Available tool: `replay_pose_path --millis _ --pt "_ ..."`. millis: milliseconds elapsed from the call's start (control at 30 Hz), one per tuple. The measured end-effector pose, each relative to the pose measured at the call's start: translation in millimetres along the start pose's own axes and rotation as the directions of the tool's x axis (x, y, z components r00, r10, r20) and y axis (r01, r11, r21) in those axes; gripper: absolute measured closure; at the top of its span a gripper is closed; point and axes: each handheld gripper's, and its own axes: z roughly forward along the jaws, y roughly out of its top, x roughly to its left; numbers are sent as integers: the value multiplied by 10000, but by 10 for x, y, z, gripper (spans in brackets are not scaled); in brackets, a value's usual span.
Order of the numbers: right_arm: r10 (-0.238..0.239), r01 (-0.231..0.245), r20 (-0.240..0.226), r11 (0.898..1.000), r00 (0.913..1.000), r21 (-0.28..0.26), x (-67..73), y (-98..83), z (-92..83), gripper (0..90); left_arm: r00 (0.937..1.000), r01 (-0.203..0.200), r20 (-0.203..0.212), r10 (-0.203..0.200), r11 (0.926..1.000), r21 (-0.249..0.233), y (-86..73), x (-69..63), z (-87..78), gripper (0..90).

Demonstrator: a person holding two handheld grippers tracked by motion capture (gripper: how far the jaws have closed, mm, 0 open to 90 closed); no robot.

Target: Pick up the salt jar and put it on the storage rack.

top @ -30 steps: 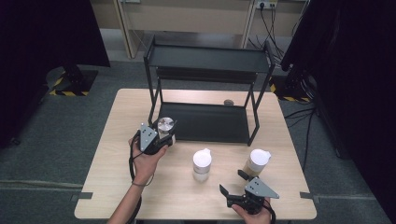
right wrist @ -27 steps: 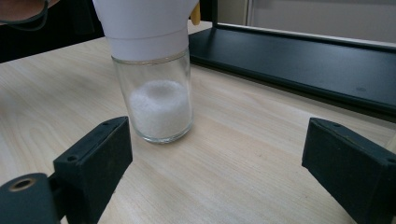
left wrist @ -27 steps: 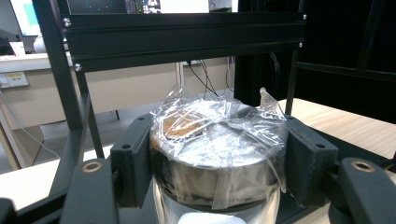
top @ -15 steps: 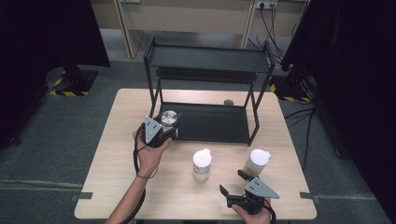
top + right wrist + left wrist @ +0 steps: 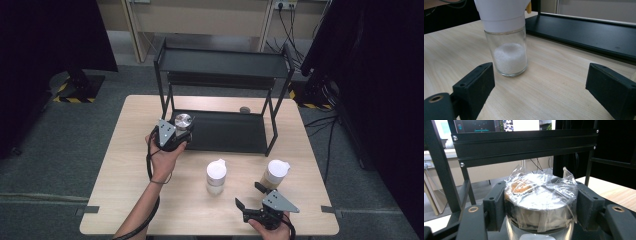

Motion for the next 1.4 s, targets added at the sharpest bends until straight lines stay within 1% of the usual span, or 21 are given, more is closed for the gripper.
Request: replay_pose_path --millis 633,700,900,967,1100,1400 --pt "44 -44 -44 10000 10000 -14 -4 -1 -4 87 9999 20 -166 -16 9997 247 82 52 313 350" --pt "59 -59 -53 10000 10000 -8 -6 -1 -4 88 9999 -30 -153 35 9996 294 80 46 351 350" --pt "57 -57 -66 10000 10000 -11 -6 -1 -5 88 9999 8 -148 -2 9991 425 57 35 469 350" --pt "63 -63 -72 10000 10000 -14 -5 -1 -5 87 9998 77 -181 -69 9989 452 43 36 509 350" --pt "59 -59 -80 10000 10000 0 -5 -1 -6 88 9997 85 -242 -71 9983 568 26 52 572 350" --pt "57 -57 -96 10000 9999 1 -4 -1 -6 88 9988 258 -444 -227 9971 709 -13 86 681 350"
